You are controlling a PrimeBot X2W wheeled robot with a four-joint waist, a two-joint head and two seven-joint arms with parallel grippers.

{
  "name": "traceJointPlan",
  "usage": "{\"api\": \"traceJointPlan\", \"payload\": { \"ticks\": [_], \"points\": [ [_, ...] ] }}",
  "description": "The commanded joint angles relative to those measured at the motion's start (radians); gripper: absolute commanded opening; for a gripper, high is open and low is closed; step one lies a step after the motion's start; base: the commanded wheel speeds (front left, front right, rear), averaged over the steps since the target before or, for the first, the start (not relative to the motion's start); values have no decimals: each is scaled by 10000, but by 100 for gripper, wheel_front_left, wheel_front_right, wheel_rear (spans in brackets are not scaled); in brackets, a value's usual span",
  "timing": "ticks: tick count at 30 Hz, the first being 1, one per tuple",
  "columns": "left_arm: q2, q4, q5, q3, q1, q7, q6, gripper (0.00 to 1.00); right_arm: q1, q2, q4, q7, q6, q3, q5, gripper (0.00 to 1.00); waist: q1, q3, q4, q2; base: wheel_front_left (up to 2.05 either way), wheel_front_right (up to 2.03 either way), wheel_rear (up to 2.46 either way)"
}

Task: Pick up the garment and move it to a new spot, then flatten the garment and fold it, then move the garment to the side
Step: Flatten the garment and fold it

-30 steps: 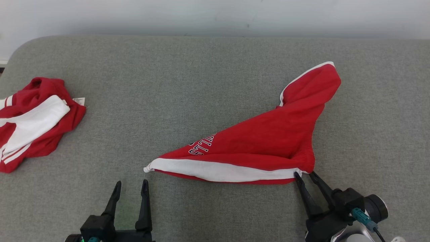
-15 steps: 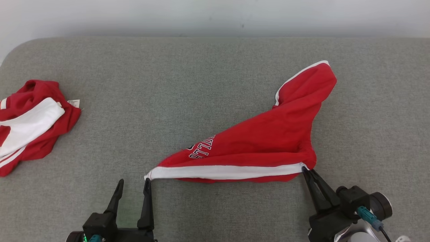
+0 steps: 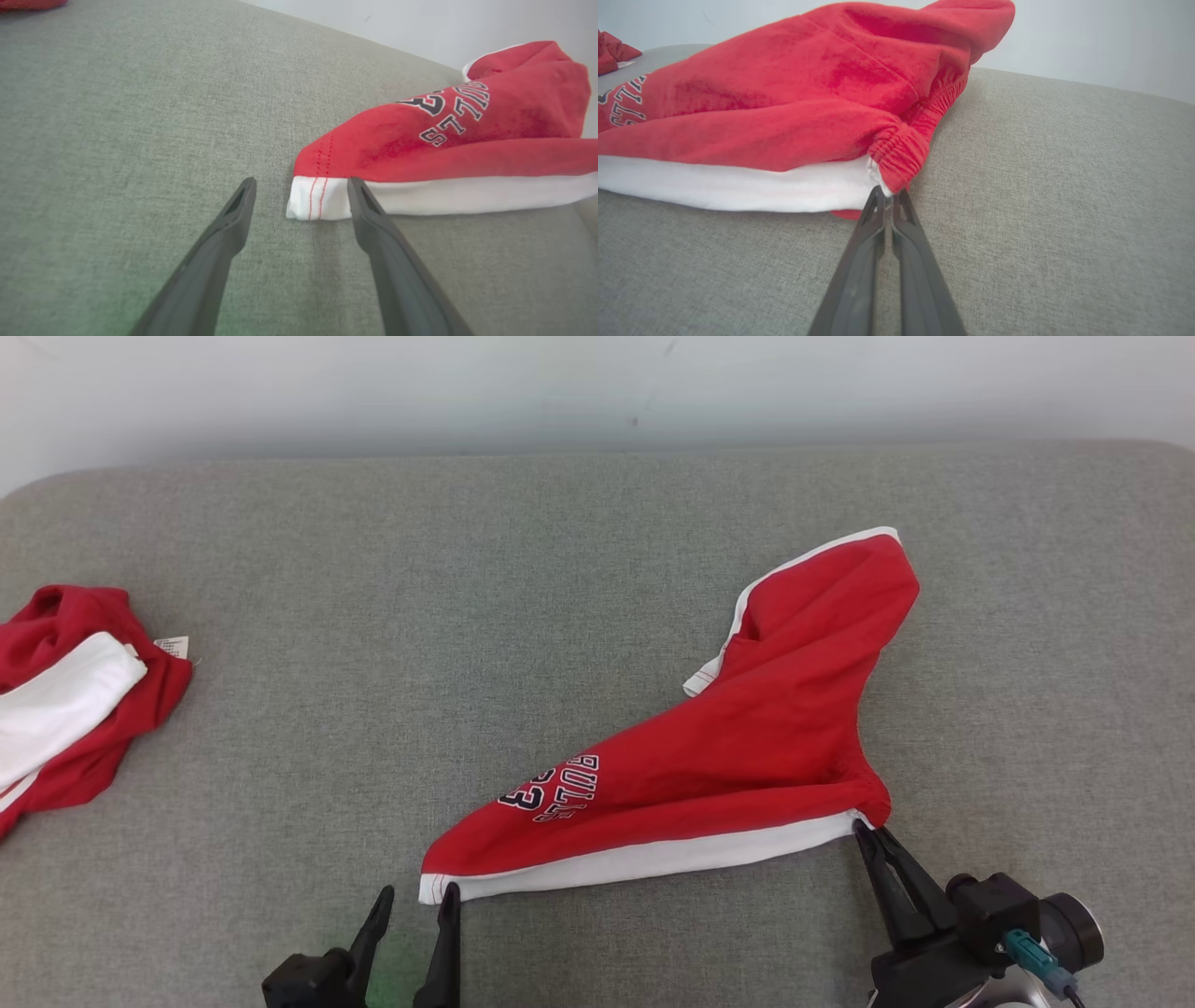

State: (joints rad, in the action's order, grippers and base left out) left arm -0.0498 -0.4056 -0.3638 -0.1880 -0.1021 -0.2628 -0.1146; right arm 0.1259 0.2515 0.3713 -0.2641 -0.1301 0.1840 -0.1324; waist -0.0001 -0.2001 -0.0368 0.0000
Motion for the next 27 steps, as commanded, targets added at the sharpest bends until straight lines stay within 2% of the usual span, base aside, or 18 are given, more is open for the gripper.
{"api": "traceJointPlan", "payload": {
  "ticks": [1, 11, 12, 13, 14, 17, 20, 21, 22, 23, 24, 27],
  "points": [
    [-16, -118, -100, 8, -43, -31, -45, 100, -18, -59, -15, -2, -13, 24, 29, 0, 1, 40, 38, 0, 0, 0, 0],
    [-11, -680, -364, -217, -290, -31, -168, 100, -16, -34, -71, -2, -13, 69, -25, 0, 1, 30, 120, 0, 0, 0, 0],
    [-11, -668, -315, -251, -285, -31, -150, 91, -14, -26, -75, -2, -13, 70, -39, 0, 1, 22, 123, 0, 0, 0, 0],
    [-11, -648, -328, -271, -272, -31, -150, 72, -11, -17, -78, -2, -12, 73, -50, 0, 1, 12, 130, 0, 0, 0, 0],
    [-11, -625, -311, -347, -280, -31, -152, 49, -1, -12, -78, -2, -13, 82, -55, 0, 1, 7, 143, 0, 0, 0, 0],
    [-11, -689, -392, -477, -287, -31, -155, 44, 18, -37, -74, -2, -12, 83, -60, 0, 1, -4, 171, 0, 0, 0, 0],
    [-13, -609, -376, -473, -364, -31, -157, 46, 33, -47, -79, -2, -13, 61, -51, 0, 1, -39, 184, 0, 0, 0, 0],
    [-13, -580, -367, -475, -375, -31, -157, 40, 43, -37, -80, -2, -13, 54, -60, 0, 1, -51, 182, 0, 0, 0, 0],
    [-11, -541, -250, -520, -400, -31, -158, 18, 52, -28, -83, -2, -13, 50, -67, 0, 1, -60, 179, 0, 0, 0, 0],
    [-11, -541, -250, -520, -400, -31, -158, 18, 52, -28, -83, -2, -13, 50, -67, 0, 1, -60, 179, 0, 0, 0, 0],
    [-11, -532, -213, -568, -407, -31, -158, 0, 64, -26, -88, -2, -13, 47, -75, 0, 1, -68, 179, 0, 0, 0, 0],
    [-13, -360, -116, -633, -449, -32, -157, 0, 142, -94, -223, -3, -13, -13, -127, 0, 1, -20, 154, 0, 0, 0, 0]
  ]
}}
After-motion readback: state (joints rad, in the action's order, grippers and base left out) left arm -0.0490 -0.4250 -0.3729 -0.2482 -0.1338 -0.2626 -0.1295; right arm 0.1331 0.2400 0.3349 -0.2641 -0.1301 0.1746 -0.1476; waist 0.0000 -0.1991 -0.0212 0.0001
